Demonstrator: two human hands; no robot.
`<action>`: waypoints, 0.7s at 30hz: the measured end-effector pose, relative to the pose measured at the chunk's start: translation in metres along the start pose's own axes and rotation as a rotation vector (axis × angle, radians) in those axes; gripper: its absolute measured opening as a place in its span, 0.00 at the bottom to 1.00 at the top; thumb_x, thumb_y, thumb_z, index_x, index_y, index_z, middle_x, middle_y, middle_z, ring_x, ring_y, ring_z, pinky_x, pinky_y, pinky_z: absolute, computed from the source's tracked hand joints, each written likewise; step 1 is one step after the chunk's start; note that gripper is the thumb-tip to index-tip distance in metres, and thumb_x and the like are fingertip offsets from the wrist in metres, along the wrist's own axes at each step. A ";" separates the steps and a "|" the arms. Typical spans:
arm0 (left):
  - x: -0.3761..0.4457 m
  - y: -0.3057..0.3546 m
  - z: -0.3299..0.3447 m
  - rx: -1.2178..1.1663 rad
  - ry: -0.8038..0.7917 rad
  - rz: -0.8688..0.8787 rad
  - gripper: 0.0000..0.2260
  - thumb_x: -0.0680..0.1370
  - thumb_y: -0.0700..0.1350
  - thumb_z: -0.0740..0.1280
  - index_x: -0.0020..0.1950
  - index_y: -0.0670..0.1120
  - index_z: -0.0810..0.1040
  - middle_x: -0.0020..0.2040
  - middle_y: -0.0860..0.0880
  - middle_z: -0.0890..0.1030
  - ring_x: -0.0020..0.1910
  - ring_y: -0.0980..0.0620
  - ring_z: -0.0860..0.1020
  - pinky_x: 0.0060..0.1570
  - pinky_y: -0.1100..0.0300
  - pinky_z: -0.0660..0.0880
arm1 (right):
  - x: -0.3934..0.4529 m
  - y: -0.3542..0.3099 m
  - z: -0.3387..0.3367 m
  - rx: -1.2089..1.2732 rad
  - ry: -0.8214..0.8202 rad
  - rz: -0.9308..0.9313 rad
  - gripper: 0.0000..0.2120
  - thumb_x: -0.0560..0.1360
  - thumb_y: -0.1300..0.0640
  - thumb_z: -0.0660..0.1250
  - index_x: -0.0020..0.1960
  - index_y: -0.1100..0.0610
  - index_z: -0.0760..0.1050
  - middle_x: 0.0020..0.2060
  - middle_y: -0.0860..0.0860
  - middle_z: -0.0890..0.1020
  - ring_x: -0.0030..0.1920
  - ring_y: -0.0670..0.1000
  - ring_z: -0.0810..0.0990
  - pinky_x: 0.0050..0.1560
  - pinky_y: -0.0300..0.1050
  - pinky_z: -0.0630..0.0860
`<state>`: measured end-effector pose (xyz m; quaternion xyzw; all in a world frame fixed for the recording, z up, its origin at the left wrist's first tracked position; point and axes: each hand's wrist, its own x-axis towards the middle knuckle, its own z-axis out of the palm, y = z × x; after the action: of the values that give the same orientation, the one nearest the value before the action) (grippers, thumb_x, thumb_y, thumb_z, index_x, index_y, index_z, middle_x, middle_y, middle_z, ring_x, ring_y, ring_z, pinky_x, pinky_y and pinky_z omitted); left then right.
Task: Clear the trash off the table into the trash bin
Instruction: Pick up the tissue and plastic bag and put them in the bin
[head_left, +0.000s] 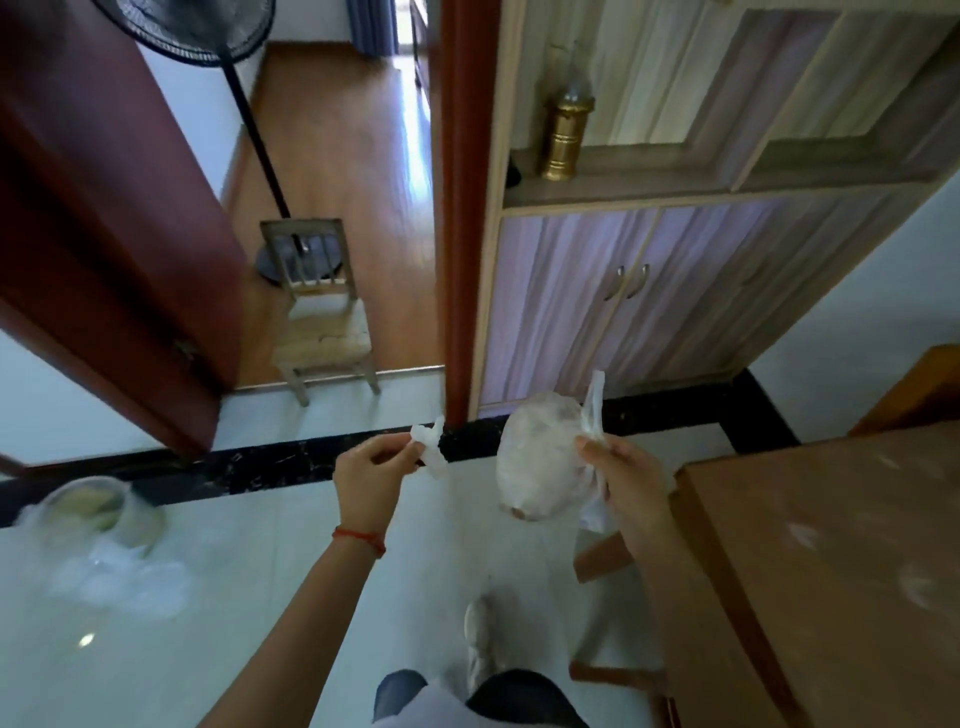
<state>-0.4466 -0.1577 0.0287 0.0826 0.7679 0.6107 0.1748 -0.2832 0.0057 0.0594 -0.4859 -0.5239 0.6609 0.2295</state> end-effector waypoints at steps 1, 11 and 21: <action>0.005 -0.001 -0.002 -0.009 0.016 -0.011 0.05 0.70 0.34 0.71 0.45 0.38 0.82 0.33 0.53 0.81 0.30 0.60 0.79 0.33 0.74 0.75 | 0.008 0.000 0.005 -0.011 -0.011 -0.013 0.05 0.73 0.65 0.67 0.38 0.63 0.76 0.18 0.45 0.77 0.22 0.41 0.75 0.24 0.31 0.71; 0.070 0.012 0.048 -0.062 0.056 -0.112 0.03 0.70 0.36 0.72 0.39 0.44 0.81 0.36 0.48 0.81 0.29 0.59 0.80 0.34 0.69 0.77 | 0.099 -0.022 0.016 -0.026 -0.055 -0.006 0.16 0.72 0.67 0.68 0.28 0.56 0.71 0.16 0.44 0.74 0.19 0.39 0.72 0.26 0.33 0.70; 0.148 0.041 0.125 -0.031 -0.046 -0.116 0.04 0.69 0.35 0.72 0.42 0.41 0.82 0.35 0.52 0.82 0.31 0.58 0.80 0.39 0.67 0.78 | 0.181 -0.045 -0.002 -0.039 0.054 0.007 0.09 0.72 0.64 0.69 0.33 0.58 0.77 0.17 0.44 0.76 0.20 0.38 0.73 0.24 0.29 0.69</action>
<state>-0.5407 0.0164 0.0189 0.0493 0.7575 0.6093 0.2290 -0.3673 0.1689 0.0281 -0.5097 -0.5287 0.6380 0.2317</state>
